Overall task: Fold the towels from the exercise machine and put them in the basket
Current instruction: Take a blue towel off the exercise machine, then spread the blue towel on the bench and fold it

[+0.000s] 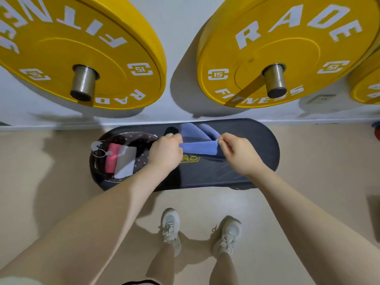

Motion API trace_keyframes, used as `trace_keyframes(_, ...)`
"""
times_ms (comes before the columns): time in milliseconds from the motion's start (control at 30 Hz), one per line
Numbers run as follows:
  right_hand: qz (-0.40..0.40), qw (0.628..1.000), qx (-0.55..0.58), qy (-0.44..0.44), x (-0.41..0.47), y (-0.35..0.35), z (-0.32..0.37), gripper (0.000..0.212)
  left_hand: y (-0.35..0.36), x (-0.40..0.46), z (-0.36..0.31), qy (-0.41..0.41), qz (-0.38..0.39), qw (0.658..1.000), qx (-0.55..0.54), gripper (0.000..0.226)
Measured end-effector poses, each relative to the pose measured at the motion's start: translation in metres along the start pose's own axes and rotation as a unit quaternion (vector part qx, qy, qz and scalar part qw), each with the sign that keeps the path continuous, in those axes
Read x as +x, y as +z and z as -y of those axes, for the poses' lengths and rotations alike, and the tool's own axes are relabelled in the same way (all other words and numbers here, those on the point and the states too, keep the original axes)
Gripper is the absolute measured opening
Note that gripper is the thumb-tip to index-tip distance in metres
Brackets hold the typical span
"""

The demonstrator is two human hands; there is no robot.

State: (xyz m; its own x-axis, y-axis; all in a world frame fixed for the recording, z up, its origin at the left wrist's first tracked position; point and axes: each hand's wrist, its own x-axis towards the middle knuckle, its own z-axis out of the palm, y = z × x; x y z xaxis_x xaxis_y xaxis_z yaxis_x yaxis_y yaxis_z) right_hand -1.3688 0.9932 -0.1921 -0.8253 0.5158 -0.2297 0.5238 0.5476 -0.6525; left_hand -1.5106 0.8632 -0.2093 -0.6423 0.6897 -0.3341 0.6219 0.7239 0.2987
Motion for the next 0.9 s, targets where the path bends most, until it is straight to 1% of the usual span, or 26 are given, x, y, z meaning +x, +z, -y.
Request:
trace_keyframes(67, 0.033, 0.999, 0.014, 0.021, 0.006, 0.005, -0.026, 0.032, 0.024, 0.020, 0.006, -0.043, -0.014, 0.999, -0.012, 0.020)
trace_keyframes(133, 0.053, 0.997, 0.020, 0.050, 0.007, 0.008, -0.053, 0.032, 0.046, 0.035, 0.009, -0.078, -0.016, 0.995, -0.055, 0.022)
trace_keyframes(167, 0.060, 0.996, 0.009, 0.060, 0.006, 0.008, -0.067, 0.030, 0.057, 0.039, 0.008, -0.097, -0.005, 0.991, -0.096, 0.022)
trace_keyframes(233, 0.083, 0.993, -0.051, 0.066, 0.002, 0.005, -0.098, 0.030, 0.077, 0.037, 0.001, -0.128, 0.034, 0.973, -0.191, 0.024)
trace_keyframes(300, 0.126, 0.983, -0.107, 0.078, -0.003, -0.001, -0.127, 0.032, 0.096, 0.024, -0.009, -0.120, 0.061, 0.960, -0.246, 0.025)
trace_keyframes(333, 0.152, 0.978, -0.120, 0.083, -0.006, -0.004, -0.141, 0.035, 0.104, 0.015, -0.015, -0.108, 0.071, 0.961, -0.246, 0.024)
trace_keyframes(400, 0.199, 0.967, -0.139, 0.081, -0.012, -0.010, -0.166, 0.039, 0.118, 0.003, -0.024, -0.079, 0.090, 0.966, -0.227, 0.019)
trace_keyframes(467, 0.223, 0.960, -0.150, 0.083, -0.011, -0.015, -0.185, 0.038, 0.130, 0.000, -0.025, -0.042, 0.101, 0.979, -0.173, 0.014)
trace_keyframes(533, 0.209, 0.961, -0.154, 0.091, -0.001, -0.013, -0.204, 0.035, 0.142, 0.009, -0.023, -0.018, 0.089, 0.986, -0.142, 0.012)
trace_keyframes(600, 0.185, 0.963, -0.170, 0.100, 0.016, -0.001, -0.222, 0.035, 0.158, 0.028, -0.017, -0.003, 0.091, 0.985, -0.147, 0.019)
trace_keyframes(633, 0.173, 0.963, -0.180, 0.101, 0.027, 0.010, -0.233, 0.037, 0.171, 0.042, -0.012, 0.004, 0.108, 0.983, -0.147, 0.023)
trace_keyframes(700, 0.147, 0.964, -0.195, 0.101, 0.051, 0.038, -0.263, 0.040, 0.203, 0.075, 0.001, 0.027, 0.164, 0.979, -0.121, 0.024)
trace_keyframes(767, 0.112, 0.968, -0.201, 0.101, 0.079, 0.072, -0.298, 0.037, 0.242, 0.112, 0.020, 0.049, 0.188, 0.977, -0.085, 0.023)
trace_keyframes(833, 0.066, 0.971, -0.212, 0.094, 0.108, 0.104, -0.330, 0.029, 0.277, 0.145, 0.041, 0.035, 0.167, 0.983, -0.071, 0.029)
trace_keyframes(900, 0.023, 0.967, -0.238, 0.090, 0.135, 0.128, -0.353, 0.030, 0.303, 0.169, 0.059, 0.016, 0.122, 0.991, -0.047, 0.035)
